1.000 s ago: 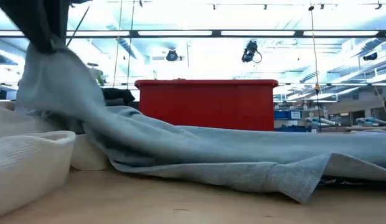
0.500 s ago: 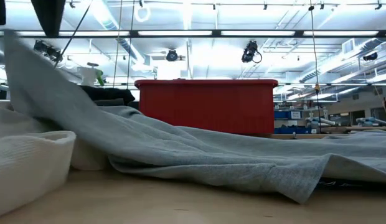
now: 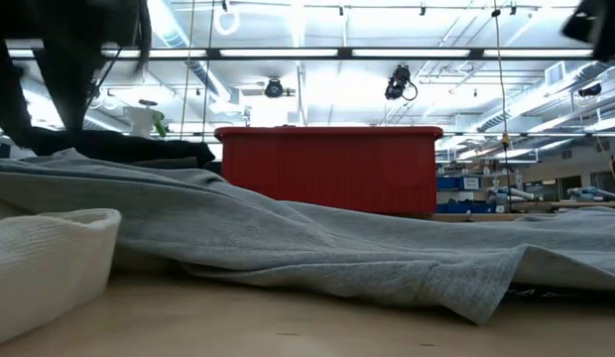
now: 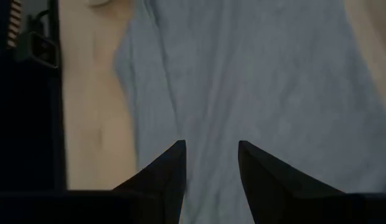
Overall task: Fold Laundry from Bin
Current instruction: Fold the gray shirt
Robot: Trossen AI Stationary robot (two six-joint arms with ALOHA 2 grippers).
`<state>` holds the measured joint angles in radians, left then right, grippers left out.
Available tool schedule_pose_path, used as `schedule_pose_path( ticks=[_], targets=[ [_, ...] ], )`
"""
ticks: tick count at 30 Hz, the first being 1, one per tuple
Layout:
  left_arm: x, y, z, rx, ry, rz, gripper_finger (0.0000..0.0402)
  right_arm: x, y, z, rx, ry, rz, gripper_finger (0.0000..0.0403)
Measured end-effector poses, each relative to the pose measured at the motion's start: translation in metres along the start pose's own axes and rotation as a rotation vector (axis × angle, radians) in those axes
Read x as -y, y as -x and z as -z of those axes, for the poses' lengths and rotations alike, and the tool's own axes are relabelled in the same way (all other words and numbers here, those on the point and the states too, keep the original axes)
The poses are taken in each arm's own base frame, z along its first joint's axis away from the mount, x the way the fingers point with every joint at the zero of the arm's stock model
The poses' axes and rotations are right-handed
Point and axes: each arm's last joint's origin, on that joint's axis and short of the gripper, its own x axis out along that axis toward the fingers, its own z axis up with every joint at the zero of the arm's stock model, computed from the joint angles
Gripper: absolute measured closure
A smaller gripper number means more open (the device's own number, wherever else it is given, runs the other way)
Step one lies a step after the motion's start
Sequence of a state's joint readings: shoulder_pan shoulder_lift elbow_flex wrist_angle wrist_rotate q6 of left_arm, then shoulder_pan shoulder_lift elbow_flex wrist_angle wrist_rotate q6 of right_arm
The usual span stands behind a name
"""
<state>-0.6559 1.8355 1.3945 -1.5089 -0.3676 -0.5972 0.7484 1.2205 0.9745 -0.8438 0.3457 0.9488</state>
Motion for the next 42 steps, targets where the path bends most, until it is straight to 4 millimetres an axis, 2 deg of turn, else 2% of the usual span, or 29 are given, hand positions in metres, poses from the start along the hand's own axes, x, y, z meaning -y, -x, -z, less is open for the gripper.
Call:
schedule_pose_path(
  ticks=[6,11,18,24,26,29,31,33,35,38,42],
  targets=[
    [0.0,-0.034,0.007,-0.079,0.001,-0.069,0.0198,0.005,-0.011,-0.016,0.033,0.074,0.011,0.025],
    [0.0,-0.039,0.008,-0.062,-0.005,-0.108,0.021,0.009,-0.013,-0.021,0.047,0.113,0.031,0.025],
    [-0.003,-0.018,0.007,0.088,0.052,-0.028,0.0229,0.011,-0.025,-0.02,0.026,0.106,0.06,0.025],
    [-0.014,0.009,0.012,0.114,0.097,0.037,0.023,0.012,-0.066,0.006,-0.189,0.038,0.033,0.025],
    [-0.015,0.021,0.008,0.206,0.098,0.056,0.023,0.008,-0.078,0.011,-0.233,0.037,0.048,0.0252],
    [-0.017,0.03,-0.003,0.355,0.065,-0.004,0.023,0.003,-0.089,0.015,-0.296,0.079,0.105,0.0255],
    [-0.021,0.03,-0.012,0.419,0.052,-0.036,0.023,0.003,-0.092,0.015,-0.313,0.09,0.12,0.0258],
    [-0.031,0.025,-0.021,0.413,0.04,-0.018,0.023,0.003,-0.094,0.013,-0.32,0.098,0.109,0.0261],
    [-0.046,0.017,-0.028,0.369,0.038,-0.012,0.023,0.002,-0.096,0.008,-0.283,0.115,0.083,0.0263],
    [-0.065,0.005,-0.028,0.258,-0.012,-0.007,0.023,-0.004,-0.098,-0.009,-0.103,0.146,0.03,0.0266],
    [-0.066,0.001,-0.026,0.164,-0.111,0.196,0.023,-0.016,-0.107,-0.031,0.116,0.227,-0.074,0.0268]
  ],
)
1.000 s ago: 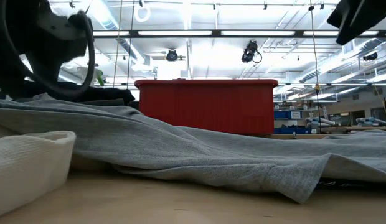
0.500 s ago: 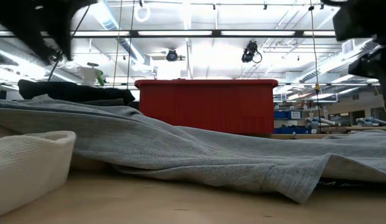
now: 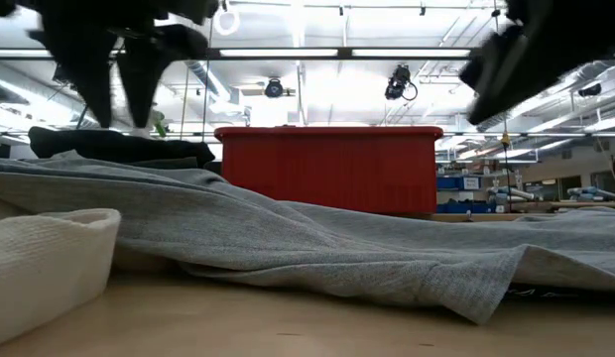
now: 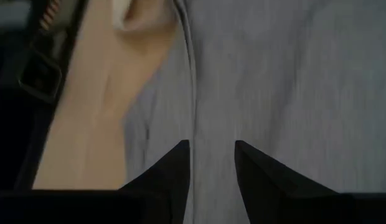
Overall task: Fold Laundry from Bin
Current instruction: Fold the gray shirt
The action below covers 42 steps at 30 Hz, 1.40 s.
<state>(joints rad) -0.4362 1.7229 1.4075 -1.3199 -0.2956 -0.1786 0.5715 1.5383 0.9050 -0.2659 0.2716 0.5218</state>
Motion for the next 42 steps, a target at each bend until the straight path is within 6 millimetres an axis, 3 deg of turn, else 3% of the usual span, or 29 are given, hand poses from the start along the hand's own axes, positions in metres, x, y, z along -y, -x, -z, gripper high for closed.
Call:
schedule_pose_path(
  ticks=[5,18,21,24,25,27,33,39,42],
  targets=[
    [0.003,-0.003,0.002,-0.021,-0.015,0.048,0.023,0.003,-0.002,-0.019,0.105,0.018,0.036,0.027],
    [0.012,-0.05,0.029,-0.223,0.021,0.045,0.0233,-0.007,0.002,-0.019,0.212,0.015,0.124,0.027],
    [0.013,-0.052,0.029,-0.214,-0.008,0.042,0.0265,-0.006,0.002,-0.018,0.21,0.026,0.128,0.027],
    [0.014,-0.051,0.029,-0.202,-0.041,0.031,0.0341,-0.005,0.001,-0.019,0.21,0.025,0.133,0.027],
    [0.014,-0.05,0.029,-0.207,-0.047,0.03,0.037,-0.004,0.001,-0.019,0.21,0.026,0.133,0.027],
    [0.013,-0.045,0.029,-0.214,-0.036,0.016,0.0389,-0.004,0.001,-0.019,0.207,0.041,0.129,0.027],
    [0.004,-0.015,0.026,-0.219,-0.016,-0.094,0.0396,-0.007,0.002,-0.021,0.221,0.068,0.1,0.027],
    [-0.003,0.019,0.01,-0.037,-0.042,-0.272,0.0398,-0.011,0.003,-0.028,0.297,0.085,0.079,0.027],
    [-0.006,0.03,0.006,0.022,-0.067,-0.35,0.0398,-0.014,-0.005,-0.03,0.333,0.118,0.079,0.027]
  ],
)
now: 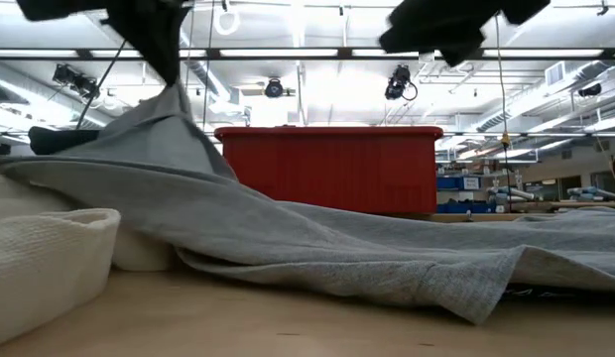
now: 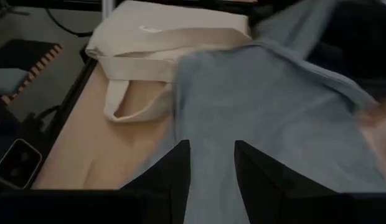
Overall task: Fold Laundry from Bin
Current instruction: Fold the gray shirt
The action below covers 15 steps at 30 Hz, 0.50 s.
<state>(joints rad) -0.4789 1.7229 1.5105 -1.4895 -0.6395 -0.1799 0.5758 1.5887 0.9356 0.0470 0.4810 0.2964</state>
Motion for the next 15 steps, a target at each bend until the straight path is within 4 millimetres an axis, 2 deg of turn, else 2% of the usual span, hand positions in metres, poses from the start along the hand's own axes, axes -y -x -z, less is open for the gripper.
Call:
schedule_pose_path(
  ticks=[4,8,11,15],
  targets=[
    [-0.001,0.009,-0.003,0.05,-0.091,-0.022,0.0398,-0.009,-0.027,0.013,0.031,0.047,0.01,0.027],
    [0.0,0.011,-0.01,0.107,-0.099,-0.015,0.0399,-0.007,-0.047,0.018,0.082,0.039,0.026,0.0267],
    [0.0,0.01,-0.01,0.108,-0.119,0.006,0.0399,-0.006,-0.058,0.011,0.138,0.086,0.042,0.026],
    [0.001,0.011,-0.01,0.11,-0.156,0.006,0.0399,-0.004,-0.071,-0.007,0.194,0.167,0.104,0.0244]
  ],
)
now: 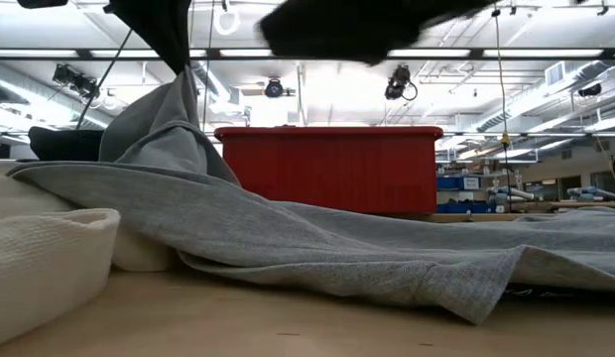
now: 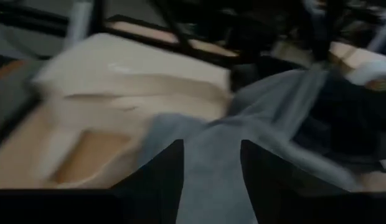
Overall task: Fold Laundry from Bin
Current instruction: Fold the gray shirt
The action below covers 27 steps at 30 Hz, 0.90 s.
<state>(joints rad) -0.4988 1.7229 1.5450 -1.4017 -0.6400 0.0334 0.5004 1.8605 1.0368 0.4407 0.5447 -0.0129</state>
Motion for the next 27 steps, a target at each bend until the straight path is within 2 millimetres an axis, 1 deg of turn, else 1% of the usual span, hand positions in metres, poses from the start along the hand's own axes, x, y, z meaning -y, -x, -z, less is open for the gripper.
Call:
schedule_pose_path(
  ticks=[2,5,7,9,12,16,22,25,27],
  targets=[
    [0.002,0.002,0.0,0.008,-0.011,-0.002,0.0399,0.009,-0.015,-0.004,0.008,0.01,0.043,0.0232],
    [0.004,0.005,-0.001,0.035,-0.023,-0.01,0.0399,0.024,-0.038,-0.002,-0.006,0.026,0.074,0.0212],
    [0.006,0.007,-0.003,0.054,-0.019,-0.019,0.0399,0.035,-0.05,-0.004,-0.006,0.015,0.082,0.0198],
    [0.006,0.007,-0.004,0.06,-0.004,-0.021,0.0399,0.046,-0.058,-0.011,0.012,-0.018,0.106,0.0186],
    [0.006,0.007,-0.004,0.059,0.026,-0.021,0.0399,0.058,-0.064,-0.018,0.045,-0.053,0.09,0.0175],
    [0.005,0.007,-0.005,0.071,0.047,-0.025,0.0399,0.065,-0.066,-0.021,0.079,-0.077,0.078,0.0172],
    [0.004,0.007,-0.011,0.117,0.092,-0.049,0.0399,0.072,-0.073,-0.013,0.068,-0.115,0.093,0.0176],
    [0.003,0.007,-0.01,0.113,0.104,-0.078,0.0399,0.074,-0.075,-0.012,0.067,-0.133,0.113,0.0195],
    [0.002,0.007,-0.01,0.113,0.107,-0.089,0.0399,0.075,-0.078,-0.008,0.056,-0.137,0.113,0.0223]
  ],
)
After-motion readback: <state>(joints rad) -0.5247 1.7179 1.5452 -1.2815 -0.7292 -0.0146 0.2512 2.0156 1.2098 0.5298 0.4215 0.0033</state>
